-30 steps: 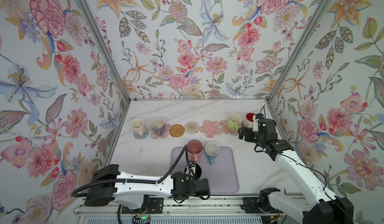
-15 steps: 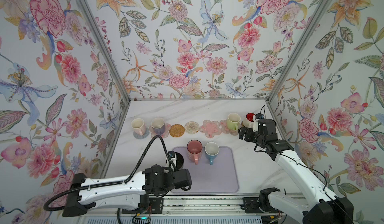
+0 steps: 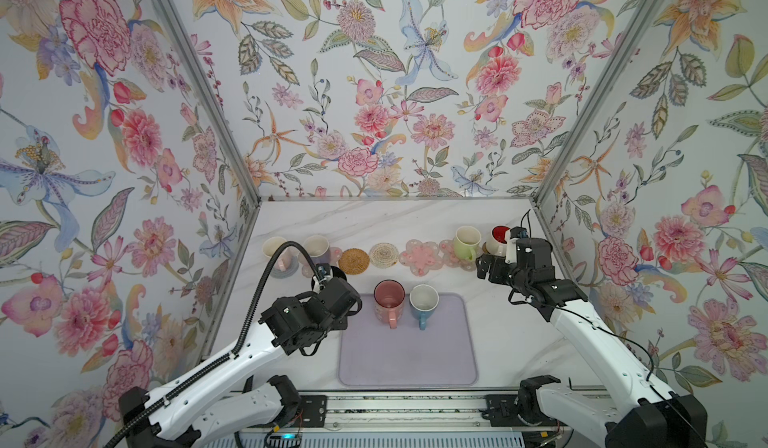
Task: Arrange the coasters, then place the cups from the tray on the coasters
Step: 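Lift the black mug and carry it toward the rattan coaster, then lower the black mug onto the rattan coaster with the left gripper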
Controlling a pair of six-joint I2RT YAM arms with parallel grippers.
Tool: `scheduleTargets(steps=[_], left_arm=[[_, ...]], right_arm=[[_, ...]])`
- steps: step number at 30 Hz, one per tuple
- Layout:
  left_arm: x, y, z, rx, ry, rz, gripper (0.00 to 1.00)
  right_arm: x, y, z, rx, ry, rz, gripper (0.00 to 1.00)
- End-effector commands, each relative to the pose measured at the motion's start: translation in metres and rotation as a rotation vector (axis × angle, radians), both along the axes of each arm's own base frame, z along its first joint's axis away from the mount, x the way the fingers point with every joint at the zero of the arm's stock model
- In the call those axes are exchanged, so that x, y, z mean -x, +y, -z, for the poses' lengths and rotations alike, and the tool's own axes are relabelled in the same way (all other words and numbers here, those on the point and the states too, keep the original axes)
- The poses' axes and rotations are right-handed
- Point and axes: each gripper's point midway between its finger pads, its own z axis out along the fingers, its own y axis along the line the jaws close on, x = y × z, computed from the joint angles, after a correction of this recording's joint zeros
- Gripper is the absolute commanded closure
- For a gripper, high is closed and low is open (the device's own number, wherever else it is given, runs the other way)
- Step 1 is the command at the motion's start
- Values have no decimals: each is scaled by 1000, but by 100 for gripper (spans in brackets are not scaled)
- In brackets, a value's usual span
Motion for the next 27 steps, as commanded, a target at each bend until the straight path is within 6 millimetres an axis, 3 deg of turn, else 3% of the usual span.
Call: scheduleTargets(steps=[1, 8, 13, 24, 27], left_arm=[[-40, -21, -23, 39, -86, 95, 100], [-95, -27, -26, 13, -90, 113, 100], [-127, -31, -17, 19, -77, 116, 100], [-171, -31, 14, -9, -24, 106, 100], [-178, -33, 33, -4, 14, 111, 100]], right_arm=[[3, -2, 3, -6, 8, 8, 1], [4, -2, 3, -8, 10, 5, 1], [5, -2, 3, -9, 10, 4, 1], [5, 0, 6, -12, 20, -2, 1], [4, 0, 5, -12, 17, -1, 1]])
